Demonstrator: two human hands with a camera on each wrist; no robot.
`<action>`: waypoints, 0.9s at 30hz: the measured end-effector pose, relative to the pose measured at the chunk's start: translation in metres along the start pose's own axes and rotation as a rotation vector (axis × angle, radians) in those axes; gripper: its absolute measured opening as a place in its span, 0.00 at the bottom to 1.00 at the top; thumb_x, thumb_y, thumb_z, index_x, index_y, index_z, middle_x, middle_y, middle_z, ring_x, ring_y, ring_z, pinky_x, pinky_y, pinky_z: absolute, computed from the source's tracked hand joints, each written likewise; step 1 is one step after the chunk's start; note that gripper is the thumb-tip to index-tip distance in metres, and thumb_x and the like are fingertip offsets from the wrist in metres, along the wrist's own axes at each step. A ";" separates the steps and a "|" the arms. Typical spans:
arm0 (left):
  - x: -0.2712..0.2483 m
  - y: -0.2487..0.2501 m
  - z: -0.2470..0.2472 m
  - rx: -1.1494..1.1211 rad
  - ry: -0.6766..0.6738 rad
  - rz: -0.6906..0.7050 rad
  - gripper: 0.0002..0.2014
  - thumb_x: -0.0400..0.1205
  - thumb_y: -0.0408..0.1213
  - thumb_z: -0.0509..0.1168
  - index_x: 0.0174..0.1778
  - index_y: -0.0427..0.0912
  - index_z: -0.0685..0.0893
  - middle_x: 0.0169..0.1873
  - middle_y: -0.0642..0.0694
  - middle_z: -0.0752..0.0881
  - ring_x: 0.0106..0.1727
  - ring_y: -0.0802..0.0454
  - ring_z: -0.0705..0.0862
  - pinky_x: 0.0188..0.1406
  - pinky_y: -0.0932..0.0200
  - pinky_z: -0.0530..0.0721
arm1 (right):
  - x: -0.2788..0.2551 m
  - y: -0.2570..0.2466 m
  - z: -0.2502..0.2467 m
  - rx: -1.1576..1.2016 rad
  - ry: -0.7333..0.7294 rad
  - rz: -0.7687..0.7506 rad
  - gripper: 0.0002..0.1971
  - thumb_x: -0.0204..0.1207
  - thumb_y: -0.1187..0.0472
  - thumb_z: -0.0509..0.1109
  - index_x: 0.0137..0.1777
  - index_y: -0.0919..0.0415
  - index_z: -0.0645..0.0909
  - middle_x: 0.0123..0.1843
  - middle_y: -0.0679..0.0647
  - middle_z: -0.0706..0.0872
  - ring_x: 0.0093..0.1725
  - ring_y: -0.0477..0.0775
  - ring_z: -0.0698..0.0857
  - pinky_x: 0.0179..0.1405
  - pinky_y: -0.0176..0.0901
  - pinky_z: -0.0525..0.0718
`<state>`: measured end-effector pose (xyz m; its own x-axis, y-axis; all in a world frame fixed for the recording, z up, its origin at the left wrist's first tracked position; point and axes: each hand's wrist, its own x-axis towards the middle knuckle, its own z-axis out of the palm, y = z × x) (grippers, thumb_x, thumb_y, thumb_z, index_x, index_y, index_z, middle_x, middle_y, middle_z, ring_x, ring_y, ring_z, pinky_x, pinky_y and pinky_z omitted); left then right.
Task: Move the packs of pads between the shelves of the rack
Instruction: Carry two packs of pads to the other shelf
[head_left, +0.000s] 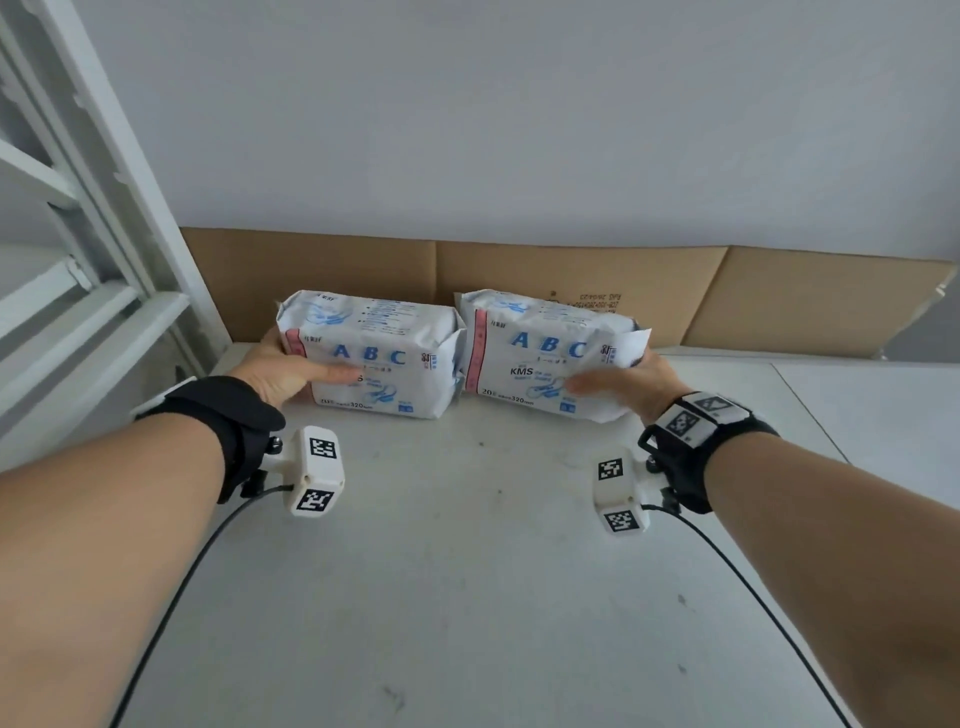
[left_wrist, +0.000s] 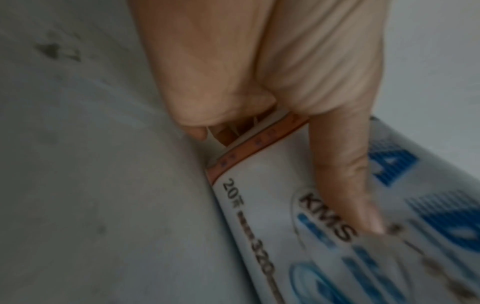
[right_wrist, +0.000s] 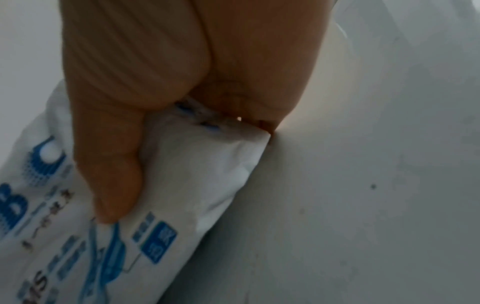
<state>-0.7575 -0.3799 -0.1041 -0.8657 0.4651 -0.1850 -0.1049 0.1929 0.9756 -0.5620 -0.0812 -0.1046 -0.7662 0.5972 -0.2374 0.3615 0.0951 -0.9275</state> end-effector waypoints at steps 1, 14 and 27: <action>-0.001 0.000 -0.002 -0.014 -0.053 -0.018 0.25 0.55 0.24 0.78 0.46 0.46 0.85 0.37 0.51 0.92 0.45 0.53 0.90 0.40 0.58 0.88 | 0.001 -0.001 -0.001 0.025 0.014 0.035 0.21 0.57 0.70 0.83 0.51 0.57 0.84 0.45 0.51 0.91 0.48 0.52 0.88 0.49 0.48 0.88; -0.027 -0.005 0.027 -0.300 0.071 -0.082 0.26 0.64 0.39 0.80 0.58 0.41 0.86 0.50 0.39 0.91 0.47 0.45 0.91 0.44 0.53 0.89 | -0.048 -0.001 0.009 0.379 0.260 0.087 0.28 0.55 0.69 0.82 0.58 0.62 0.81 0.49 0.55 0.89 0.45 0.56 0.89 0.31 0.42 0.89; -0.134 0.036 0.094 -0.537 -0.120 0.021 0.29 0.64 0.51 0.76 0.62 0.49 0.84 0.52 0.46 0.91 0.55 0.43 0.89 0.55 0.47 0.84 | -0.202 0.008 -0.042 0.804 0.294 -0.209 0.29 0.57 0.66 0.78 0.62 0.58 0.81 0.58 0.59 0.90 0.57 0.62 0.88 0.54 0.57 0.88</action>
<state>-0.5990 -0.3539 -0.0548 -0.8119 0.5652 -0.1461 -0.3501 -0.2712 0.8966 -0.3819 -0.1675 -0.0524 -0.5674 0.8213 -0.0590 -0.3387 -0.2982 -0.8924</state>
